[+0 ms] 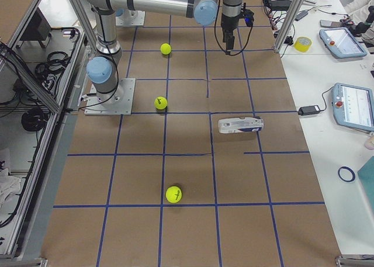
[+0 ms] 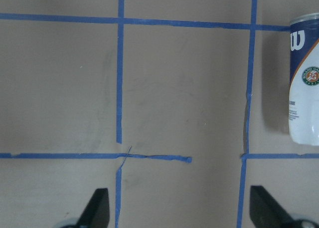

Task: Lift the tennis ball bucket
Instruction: 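Lower the right gripper around the upright clear tennis ball can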

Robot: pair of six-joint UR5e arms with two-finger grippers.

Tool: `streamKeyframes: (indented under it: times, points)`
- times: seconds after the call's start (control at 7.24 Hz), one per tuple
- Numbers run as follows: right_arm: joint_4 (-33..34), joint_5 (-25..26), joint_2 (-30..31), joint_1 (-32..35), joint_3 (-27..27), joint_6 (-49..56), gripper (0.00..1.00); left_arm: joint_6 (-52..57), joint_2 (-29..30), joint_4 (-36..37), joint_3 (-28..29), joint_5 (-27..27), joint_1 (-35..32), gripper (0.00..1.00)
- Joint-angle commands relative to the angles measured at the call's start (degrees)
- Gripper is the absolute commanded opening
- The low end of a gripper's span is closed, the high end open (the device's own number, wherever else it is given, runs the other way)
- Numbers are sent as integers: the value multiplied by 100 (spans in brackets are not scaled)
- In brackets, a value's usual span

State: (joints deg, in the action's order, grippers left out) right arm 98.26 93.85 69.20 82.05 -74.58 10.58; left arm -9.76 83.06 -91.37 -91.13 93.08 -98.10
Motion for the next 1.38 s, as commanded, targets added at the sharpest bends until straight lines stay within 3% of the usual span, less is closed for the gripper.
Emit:
streamKeyframes:
  times: [0.0,0.28,0.83,1.24]
  points:
    - [53,2,-905,-495,766,610,100,0,0,-4,-1,0,-7,100]
    - [571,55,-1608,-812,1041,1049,100,0,0,-3,-1,0,-7,100]
    - [1552,55,-2471,-1437,1042,1639,100,0,0,5,-1,0,2,100]
    - [1767,99,-2604,-1490,1042,1921,100,0,0,-3,-1,0,-7,100]
